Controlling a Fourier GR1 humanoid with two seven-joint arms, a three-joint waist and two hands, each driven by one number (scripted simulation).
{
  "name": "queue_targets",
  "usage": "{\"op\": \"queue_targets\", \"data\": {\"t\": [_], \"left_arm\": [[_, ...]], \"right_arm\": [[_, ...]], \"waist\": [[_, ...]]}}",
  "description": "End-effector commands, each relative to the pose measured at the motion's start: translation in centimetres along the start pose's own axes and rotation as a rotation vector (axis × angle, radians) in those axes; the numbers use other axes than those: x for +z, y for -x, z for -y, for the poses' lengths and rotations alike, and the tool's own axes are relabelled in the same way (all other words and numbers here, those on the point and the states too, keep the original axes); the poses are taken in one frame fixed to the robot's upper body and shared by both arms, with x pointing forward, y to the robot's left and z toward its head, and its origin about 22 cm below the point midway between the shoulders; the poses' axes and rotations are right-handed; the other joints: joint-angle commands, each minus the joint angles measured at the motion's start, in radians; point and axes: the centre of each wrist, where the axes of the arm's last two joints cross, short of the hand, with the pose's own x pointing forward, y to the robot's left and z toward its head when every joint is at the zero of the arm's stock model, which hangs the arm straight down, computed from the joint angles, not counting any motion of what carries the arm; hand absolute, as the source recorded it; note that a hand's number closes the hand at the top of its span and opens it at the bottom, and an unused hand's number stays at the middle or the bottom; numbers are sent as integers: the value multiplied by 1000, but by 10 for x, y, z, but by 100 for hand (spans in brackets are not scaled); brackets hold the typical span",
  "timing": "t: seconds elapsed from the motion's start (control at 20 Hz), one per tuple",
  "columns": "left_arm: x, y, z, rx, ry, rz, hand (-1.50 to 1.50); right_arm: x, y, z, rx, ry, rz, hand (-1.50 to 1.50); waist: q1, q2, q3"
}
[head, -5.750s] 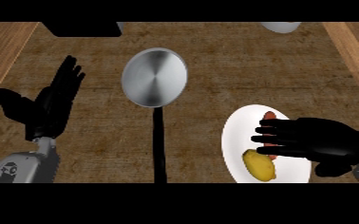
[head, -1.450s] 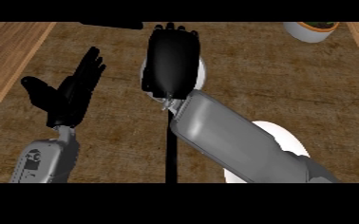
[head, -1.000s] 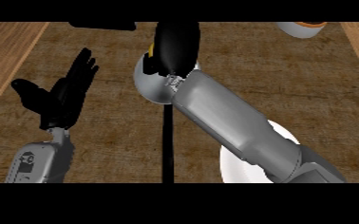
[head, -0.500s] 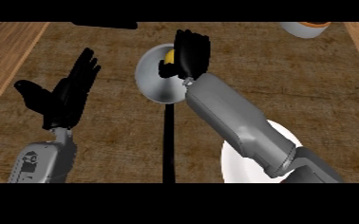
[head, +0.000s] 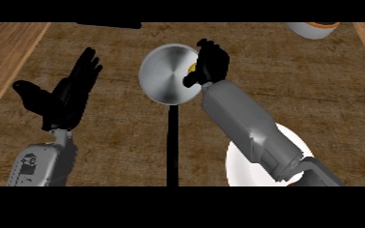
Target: Pick the lemon from the plate and place it in the pan
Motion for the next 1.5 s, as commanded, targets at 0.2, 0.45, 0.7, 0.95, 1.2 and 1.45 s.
{"op": "queue_targets", "data": {"t": [0.2, 0.45, 0.7, 0.95, 1.2, 1.45], "left_arm": [[3, -8, -8, 13, -6, -6, 0], [2, -3, -8, -7, -46, -20, 0], [17, 6, -23, 7, -110, -38, 0], [22, 13, -29, -12, -112, -44, 0], [26, 7, -29, 5, -96, -39, 0], [21, 21, -17, 16, -76, -38, 0]], "right_arm": [[2, 19, -10, -252, 76, 42, -150], [2, 8, 8, -510, 135, 54, -150], [10, 52, 7, -704, 125, 42, -150], [51, 90, 12, -863, 41, 163, -150], [87, 128, 19, -878, -12, 214, -150], [98, 155, 35, -857, 29, 192, -150]], "waist": [[-7, -5, 2], [-54, -16, 2], [-93, -26, 1], [-120, -35, 1], [-111, -33, 0], [-106, -30, -1]]}}
